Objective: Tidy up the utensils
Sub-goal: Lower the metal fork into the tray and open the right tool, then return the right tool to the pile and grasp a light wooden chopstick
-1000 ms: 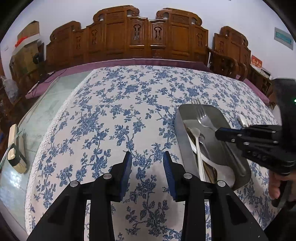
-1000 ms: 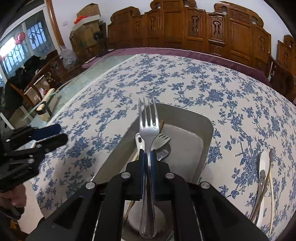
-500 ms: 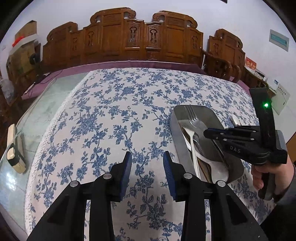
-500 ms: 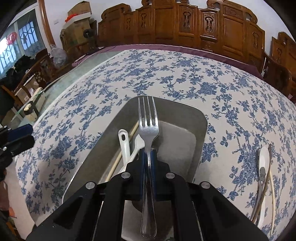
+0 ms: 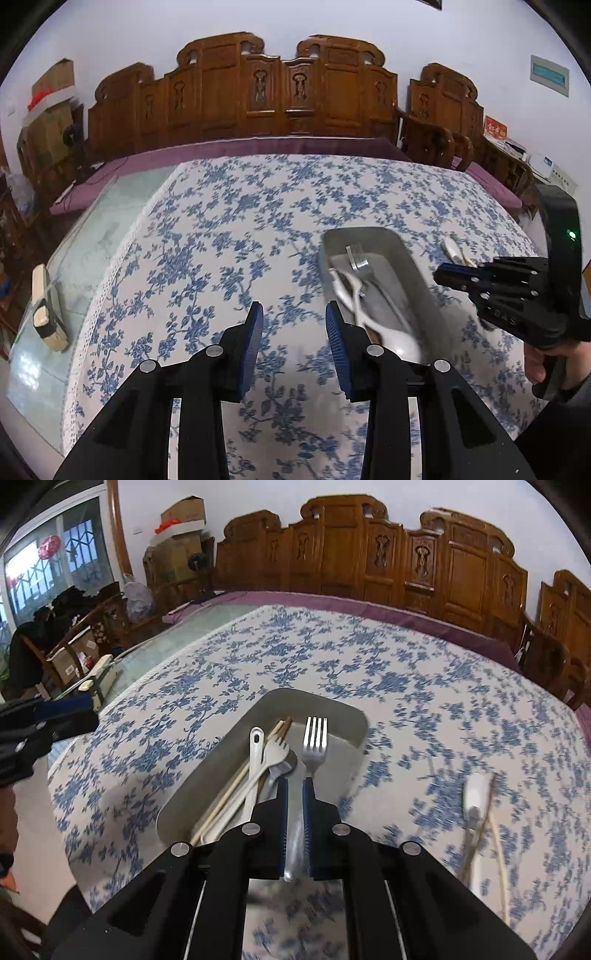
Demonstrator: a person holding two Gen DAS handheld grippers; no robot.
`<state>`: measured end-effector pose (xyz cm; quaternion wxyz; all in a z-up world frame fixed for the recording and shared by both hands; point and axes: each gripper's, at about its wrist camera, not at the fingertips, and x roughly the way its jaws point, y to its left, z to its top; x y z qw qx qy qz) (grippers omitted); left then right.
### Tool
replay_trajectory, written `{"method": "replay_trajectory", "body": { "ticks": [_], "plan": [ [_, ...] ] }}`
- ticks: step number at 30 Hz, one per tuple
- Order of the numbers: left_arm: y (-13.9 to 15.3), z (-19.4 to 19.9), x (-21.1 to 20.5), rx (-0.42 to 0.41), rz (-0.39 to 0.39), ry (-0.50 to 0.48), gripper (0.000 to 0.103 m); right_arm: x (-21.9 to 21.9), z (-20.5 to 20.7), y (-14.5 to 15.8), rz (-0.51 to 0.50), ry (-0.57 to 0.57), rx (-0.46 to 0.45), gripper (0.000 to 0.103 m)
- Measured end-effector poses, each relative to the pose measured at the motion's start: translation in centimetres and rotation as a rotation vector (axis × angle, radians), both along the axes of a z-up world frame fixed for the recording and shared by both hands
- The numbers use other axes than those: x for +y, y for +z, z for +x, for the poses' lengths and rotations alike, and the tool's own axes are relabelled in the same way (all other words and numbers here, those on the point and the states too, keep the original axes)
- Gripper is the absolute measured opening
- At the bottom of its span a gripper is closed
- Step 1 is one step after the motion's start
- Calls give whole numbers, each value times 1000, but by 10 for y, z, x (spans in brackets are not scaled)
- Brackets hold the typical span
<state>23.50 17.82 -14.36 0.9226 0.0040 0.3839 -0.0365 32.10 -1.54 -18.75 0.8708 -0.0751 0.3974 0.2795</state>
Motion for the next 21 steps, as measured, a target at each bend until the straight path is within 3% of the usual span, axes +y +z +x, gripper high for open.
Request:
{"method": "replay_trajectory", "body": {
  "ticks": [2,4,7,12,15,21],
  "plan": [
    [5,-3,-10,-3,5,-6,33,-17,-12,8,2,-2,-18,10],
    [8,-5,-21,-7,11,-10,43,-35,-24,13,10,-6,-29,10],
    [12,-10,-39,-14,15,-22,47,-62,-40,18,12,-17,-44,10],
    [10,-13,-73,-9,7,-54,60,-112,-58,22,9,-57,-78,19],
    [3,-10,-91,2,3,-79,62,-140,-60,14,8,-93,-72,28],
    [-11,-5,-125,22,-1,-119,65,-181,-43,-23,-30,-165,-13,29]
  ]
}}
